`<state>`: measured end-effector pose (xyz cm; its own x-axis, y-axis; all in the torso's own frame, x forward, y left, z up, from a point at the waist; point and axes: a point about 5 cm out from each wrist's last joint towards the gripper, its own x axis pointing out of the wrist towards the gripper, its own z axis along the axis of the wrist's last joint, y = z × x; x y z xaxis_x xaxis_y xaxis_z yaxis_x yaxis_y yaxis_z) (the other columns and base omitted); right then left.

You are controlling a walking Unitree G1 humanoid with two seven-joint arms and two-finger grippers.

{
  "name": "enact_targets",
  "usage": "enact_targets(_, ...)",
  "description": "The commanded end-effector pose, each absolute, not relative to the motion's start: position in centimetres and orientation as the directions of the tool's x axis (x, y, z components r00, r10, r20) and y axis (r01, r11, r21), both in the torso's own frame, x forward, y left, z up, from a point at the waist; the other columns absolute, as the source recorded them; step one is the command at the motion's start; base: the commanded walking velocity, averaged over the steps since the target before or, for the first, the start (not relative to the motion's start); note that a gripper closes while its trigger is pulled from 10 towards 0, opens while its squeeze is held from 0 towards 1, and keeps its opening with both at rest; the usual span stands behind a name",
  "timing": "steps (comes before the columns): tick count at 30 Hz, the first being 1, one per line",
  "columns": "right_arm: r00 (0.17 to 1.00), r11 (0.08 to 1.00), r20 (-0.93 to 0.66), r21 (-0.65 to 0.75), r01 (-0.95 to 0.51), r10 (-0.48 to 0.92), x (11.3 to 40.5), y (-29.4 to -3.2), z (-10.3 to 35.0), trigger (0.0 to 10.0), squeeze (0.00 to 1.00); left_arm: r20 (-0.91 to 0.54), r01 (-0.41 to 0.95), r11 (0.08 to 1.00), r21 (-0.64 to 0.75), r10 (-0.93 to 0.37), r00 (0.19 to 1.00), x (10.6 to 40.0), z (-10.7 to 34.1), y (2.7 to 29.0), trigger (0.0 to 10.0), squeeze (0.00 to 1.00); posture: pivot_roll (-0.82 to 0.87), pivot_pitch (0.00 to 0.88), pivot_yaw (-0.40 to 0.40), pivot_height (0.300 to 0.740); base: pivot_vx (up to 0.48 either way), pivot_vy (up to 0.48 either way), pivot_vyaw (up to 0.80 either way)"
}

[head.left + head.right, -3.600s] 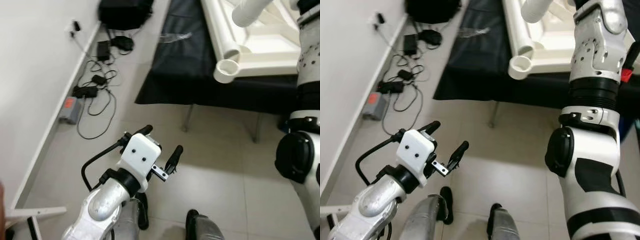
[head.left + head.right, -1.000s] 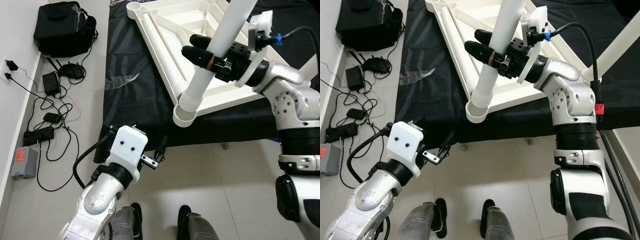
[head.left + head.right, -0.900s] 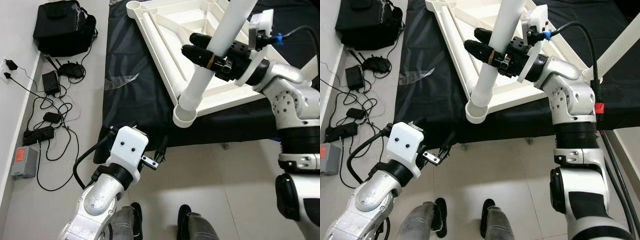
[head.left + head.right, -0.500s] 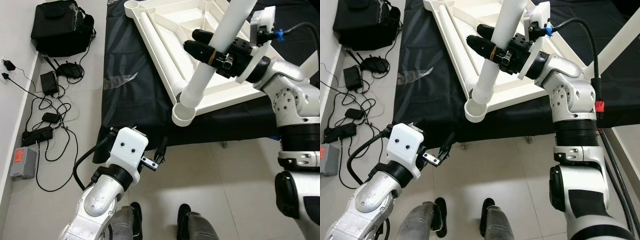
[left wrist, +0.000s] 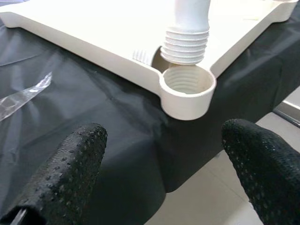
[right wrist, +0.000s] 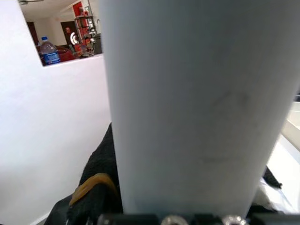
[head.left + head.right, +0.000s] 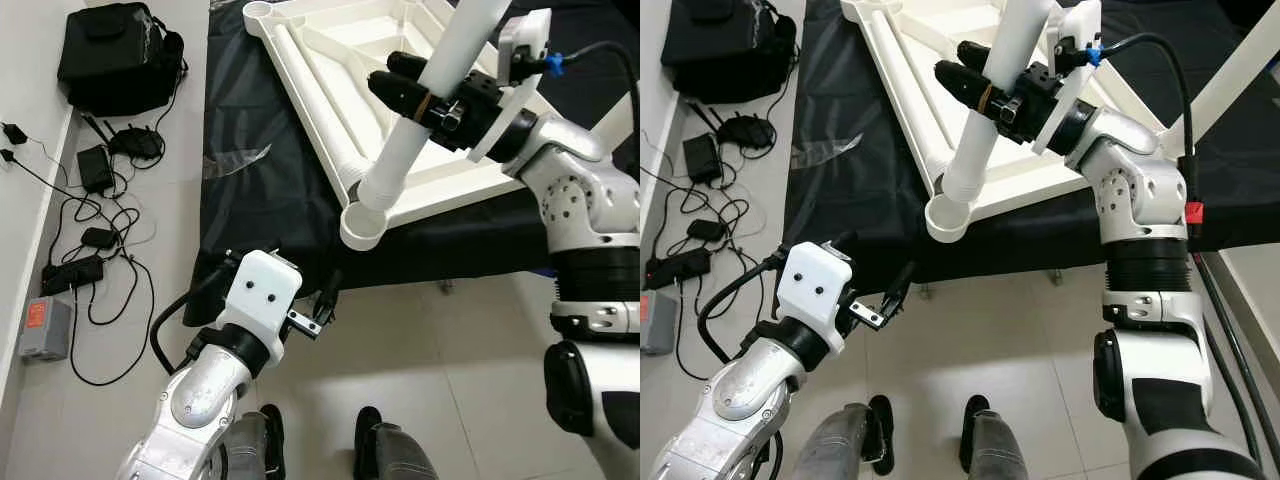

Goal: Building children table

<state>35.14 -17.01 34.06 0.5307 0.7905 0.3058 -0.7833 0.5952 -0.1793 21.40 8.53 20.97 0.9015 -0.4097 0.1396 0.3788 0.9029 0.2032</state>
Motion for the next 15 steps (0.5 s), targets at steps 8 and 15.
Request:
enact_targets(8, 0.492, 0.573, 0.338, -0.203, -0.794, 0.802, 34.0, -16.6, 34.6, 10.0, 0.00, 0.122, 0.405, 0.891, 0.203, -0.433, 0.893, 21.2, 20.7, 8.1, 10.0, 0.00, 0.18, 0.305, -0.003, 0.740, 0.000, 0.000, 0.00)
enact_targets(15, 0.396, 0.476, 0.314, -0.240, -0.846, 0.863, 33.6, -15.4, 34.6, 10.0, 0.00, 0.028, 0.454, 0.870, 0.194, -0.467, 0.884, 19.6, 18.6, 9.1, 10.0, 0.00, 0.19, 0.286, -0.024, 0.740, 0.000, 0.000, 0.00)
